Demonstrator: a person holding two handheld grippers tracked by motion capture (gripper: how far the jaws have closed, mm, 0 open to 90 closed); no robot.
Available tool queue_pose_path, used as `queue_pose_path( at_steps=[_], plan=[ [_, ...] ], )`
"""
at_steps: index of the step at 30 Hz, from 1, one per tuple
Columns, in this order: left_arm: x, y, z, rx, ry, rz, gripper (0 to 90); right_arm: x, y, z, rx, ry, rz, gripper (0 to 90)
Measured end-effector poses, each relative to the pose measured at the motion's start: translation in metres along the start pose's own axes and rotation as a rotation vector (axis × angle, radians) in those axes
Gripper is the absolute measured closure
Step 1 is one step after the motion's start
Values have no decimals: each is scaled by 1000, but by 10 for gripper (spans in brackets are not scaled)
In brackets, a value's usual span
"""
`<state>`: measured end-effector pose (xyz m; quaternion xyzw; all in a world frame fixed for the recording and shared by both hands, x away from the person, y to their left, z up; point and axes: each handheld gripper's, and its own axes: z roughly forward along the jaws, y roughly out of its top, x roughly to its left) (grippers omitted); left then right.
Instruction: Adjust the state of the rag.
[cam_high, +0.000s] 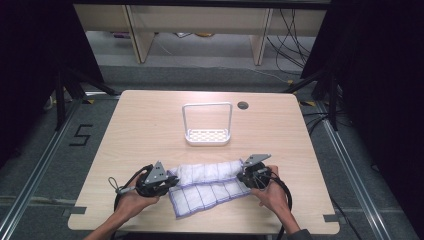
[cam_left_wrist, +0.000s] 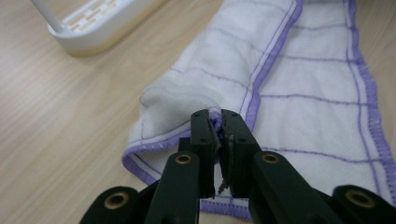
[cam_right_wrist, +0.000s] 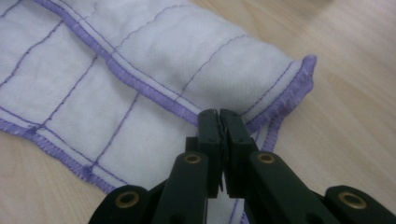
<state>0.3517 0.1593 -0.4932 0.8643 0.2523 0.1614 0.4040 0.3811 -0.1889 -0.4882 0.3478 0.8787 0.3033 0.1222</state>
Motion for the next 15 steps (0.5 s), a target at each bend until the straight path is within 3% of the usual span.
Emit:
queue_pose_path(
  at_steps=[1,6,8,9,11,15],
  plan=[
    [3,2,-3,-6,8,15,838,0,0,0,0,0,0,886],
    [14,16,-21,-98,-15,-68,849,-6,19,-24,-97,-11,-15,889],
    [22,20,-22,-123,-10,-100,848,-14,37,-33,-114,-26,-4,889],
    [27,21,-22,-119,-13,-103,848,-14,37,-33,-114,-26,-4,889],
    [40,23,-17,-127,-2,-163,846,-20,50,-31,-125,-36,0,889],
    [62,19,0,-115,33,-227,844,-35,71,-12,-106,-52,28,888]
  ],
)
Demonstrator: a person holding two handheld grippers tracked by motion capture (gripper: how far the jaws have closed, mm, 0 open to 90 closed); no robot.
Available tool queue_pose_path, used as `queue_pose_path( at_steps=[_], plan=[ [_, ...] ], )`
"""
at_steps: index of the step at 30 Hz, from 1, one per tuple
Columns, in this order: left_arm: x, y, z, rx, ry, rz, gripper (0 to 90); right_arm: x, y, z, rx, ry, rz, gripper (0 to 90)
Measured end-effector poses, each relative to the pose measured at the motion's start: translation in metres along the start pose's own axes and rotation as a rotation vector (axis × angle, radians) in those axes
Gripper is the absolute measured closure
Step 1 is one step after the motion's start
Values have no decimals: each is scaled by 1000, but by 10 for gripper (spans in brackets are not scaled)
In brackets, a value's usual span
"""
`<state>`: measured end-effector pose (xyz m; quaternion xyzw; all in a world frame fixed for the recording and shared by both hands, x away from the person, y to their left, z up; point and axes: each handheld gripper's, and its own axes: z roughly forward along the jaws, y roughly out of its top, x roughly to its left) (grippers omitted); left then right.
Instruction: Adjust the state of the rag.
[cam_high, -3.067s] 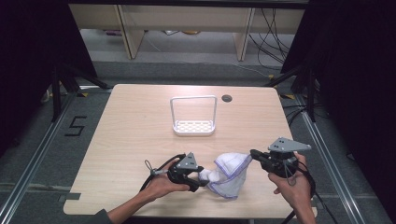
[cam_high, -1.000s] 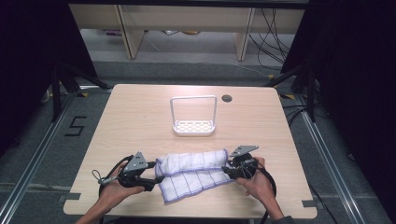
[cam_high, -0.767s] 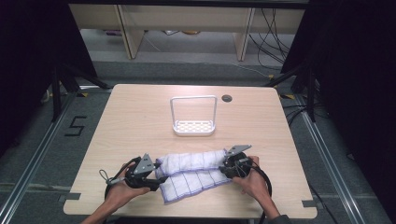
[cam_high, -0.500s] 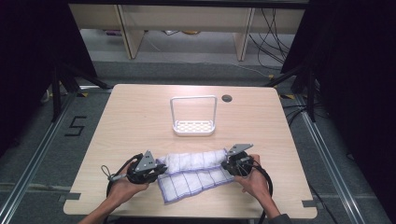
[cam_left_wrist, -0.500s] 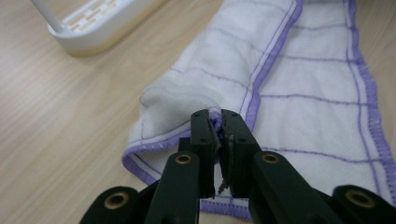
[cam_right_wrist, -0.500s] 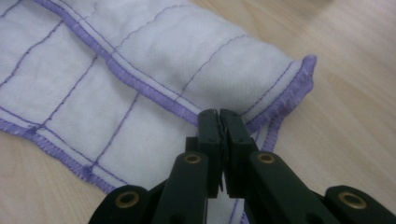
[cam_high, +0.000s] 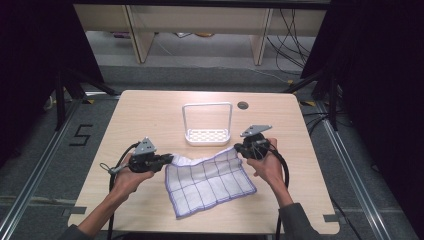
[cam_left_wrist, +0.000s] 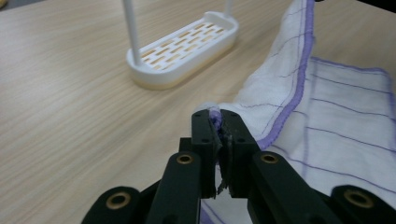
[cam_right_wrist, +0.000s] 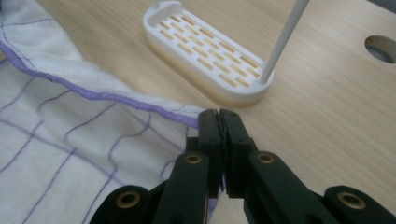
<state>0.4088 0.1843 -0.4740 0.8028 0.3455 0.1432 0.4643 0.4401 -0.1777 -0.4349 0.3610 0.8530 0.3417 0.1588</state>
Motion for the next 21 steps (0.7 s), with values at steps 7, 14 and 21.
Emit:
queue_pose_path(
  at_steps=[7,14,21],
  plan=[
    [19,-10,25,59,51,-30,842,-10,7,52,95,-16,34,888],
    [24,-18,35,118,39,-46,762,-8,5,79,156,-17,6,879],
    [15,-14,1,94,71,-112,368,-10,0,49,162,-29,39,580]
  ],
)
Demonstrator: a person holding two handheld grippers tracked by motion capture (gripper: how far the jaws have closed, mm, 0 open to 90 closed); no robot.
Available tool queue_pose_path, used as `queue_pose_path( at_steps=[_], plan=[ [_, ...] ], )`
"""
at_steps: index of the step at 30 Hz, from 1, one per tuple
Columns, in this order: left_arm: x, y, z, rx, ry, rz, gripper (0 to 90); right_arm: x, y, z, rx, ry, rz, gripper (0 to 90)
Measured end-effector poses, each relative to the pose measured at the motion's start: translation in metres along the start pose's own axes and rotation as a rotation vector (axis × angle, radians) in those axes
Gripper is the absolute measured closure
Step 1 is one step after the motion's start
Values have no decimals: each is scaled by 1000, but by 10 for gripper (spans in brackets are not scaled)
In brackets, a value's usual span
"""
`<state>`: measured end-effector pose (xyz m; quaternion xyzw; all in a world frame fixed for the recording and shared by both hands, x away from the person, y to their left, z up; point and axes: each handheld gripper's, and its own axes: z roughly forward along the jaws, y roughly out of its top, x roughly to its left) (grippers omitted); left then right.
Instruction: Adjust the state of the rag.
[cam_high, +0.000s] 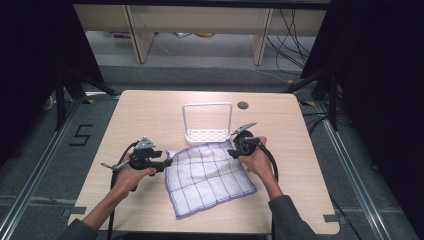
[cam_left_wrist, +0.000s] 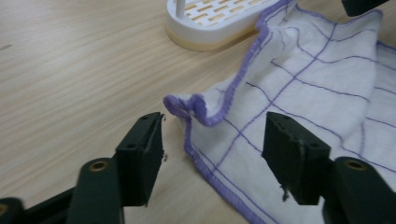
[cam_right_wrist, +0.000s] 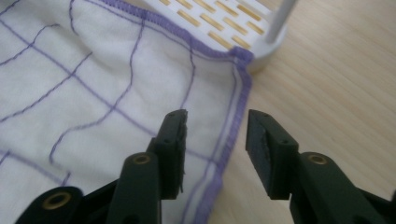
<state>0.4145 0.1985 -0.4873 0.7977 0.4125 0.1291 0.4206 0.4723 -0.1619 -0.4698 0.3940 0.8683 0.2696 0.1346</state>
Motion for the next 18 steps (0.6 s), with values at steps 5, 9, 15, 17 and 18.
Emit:
queue_pose_path(
  at_steps=[5,9,15,17,18],
  plan=[
    [-20,-13,-29,-36,-41,9,338,5,-27,-36,-32,7,2,523],
    [-52,-33,-39,-9,-106,55,343,22,-60,-60,-18,33,34,535],
    [-87,-52,-35,44,-164,118,354,35,-102,-72,-14,28,65,560],
    [-95,-55,-33,52,-167,129,355,35,-108,-72,-10,17,54,566],
    [-96,-56,-32,66,-169,153,355,38,-111,-71,-19,17,72,571]
  ],
)
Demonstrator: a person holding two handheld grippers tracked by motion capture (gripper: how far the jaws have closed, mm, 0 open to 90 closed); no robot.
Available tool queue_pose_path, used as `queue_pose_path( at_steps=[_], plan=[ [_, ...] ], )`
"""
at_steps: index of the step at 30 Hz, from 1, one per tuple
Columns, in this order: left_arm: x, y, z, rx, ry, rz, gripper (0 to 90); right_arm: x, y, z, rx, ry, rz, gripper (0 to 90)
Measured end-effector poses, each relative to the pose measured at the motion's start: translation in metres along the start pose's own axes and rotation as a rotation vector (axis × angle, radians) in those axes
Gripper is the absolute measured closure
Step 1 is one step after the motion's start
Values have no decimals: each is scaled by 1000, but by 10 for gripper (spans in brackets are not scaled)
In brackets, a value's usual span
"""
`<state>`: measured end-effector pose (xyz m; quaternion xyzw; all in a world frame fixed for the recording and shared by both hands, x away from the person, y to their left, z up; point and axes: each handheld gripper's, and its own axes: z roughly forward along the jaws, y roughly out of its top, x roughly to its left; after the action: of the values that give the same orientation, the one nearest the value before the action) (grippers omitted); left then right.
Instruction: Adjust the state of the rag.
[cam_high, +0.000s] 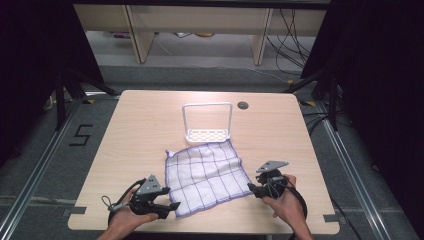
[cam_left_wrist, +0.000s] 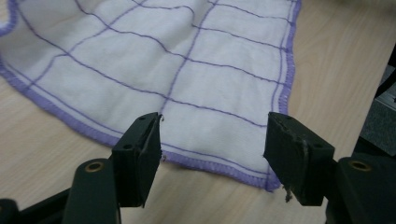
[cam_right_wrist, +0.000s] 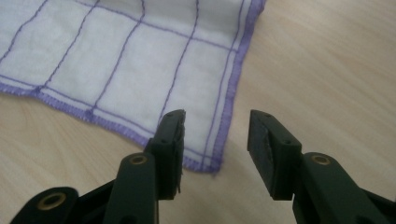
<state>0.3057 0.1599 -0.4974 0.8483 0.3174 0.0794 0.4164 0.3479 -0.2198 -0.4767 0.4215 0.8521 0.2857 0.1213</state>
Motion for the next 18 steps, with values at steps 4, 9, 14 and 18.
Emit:
queue_pose_path(
  at_steps=[4,9,14,18],
  plan=[
    [-7,-3,6,33,-5,23,356,0,-8,4,18,0,-3,579],
    [-10,-6,15,71,-22,69,410,0,-11,11,26,10,-3,622],
    [-9,-7,18,81,-37,142,563,0,-11,14,26,28,-23,700],
    [-6,-6,19,81,-41,177,717,0,-11,15,14,63,-41,856]
  ],
)
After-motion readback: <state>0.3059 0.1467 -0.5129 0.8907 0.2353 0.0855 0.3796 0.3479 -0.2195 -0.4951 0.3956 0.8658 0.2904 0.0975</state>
